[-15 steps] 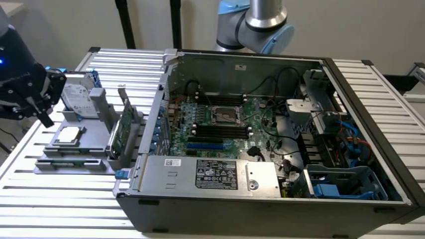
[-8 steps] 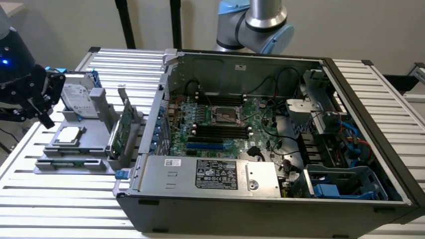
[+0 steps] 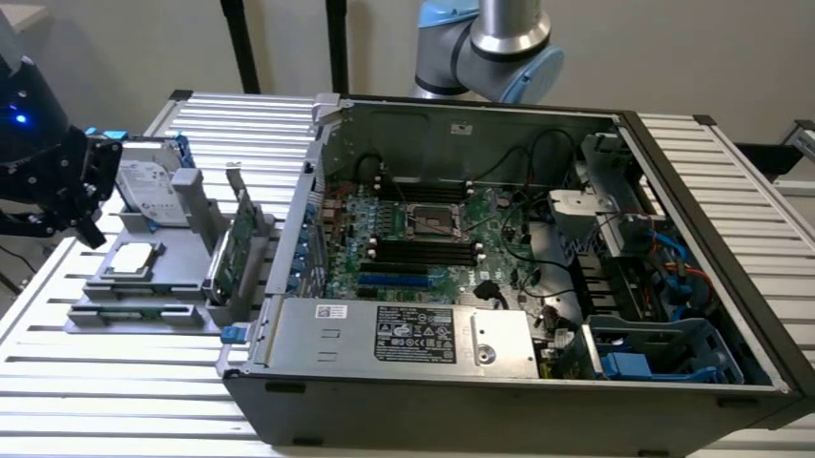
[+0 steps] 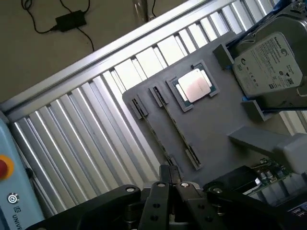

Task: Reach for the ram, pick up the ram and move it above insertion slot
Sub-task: 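Pick up the ram and move it above insertion slot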

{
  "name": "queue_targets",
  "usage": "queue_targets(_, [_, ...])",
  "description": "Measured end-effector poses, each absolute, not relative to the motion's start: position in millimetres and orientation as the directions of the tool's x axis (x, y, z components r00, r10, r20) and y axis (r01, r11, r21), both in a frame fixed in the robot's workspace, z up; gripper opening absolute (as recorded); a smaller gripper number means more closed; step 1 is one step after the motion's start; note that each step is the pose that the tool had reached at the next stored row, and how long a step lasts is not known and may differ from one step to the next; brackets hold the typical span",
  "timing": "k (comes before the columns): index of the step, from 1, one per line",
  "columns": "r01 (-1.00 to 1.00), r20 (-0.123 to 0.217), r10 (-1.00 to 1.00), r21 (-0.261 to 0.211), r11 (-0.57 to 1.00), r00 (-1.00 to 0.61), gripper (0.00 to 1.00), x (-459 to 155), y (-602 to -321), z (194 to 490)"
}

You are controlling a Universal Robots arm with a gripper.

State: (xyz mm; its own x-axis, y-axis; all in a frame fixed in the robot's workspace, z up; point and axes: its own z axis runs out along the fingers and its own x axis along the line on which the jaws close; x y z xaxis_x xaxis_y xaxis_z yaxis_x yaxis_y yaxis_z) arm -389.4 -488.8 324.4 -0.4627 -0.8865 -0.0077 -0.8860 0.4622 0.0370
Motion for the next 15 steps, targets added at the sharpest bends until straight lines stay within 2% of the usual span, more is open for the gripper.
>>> queue_targets(15, [-0.978, -0.008, -0.978, 0.037, 0.206, -0.207, 0.11, -389.4, -488.8, 319.0])
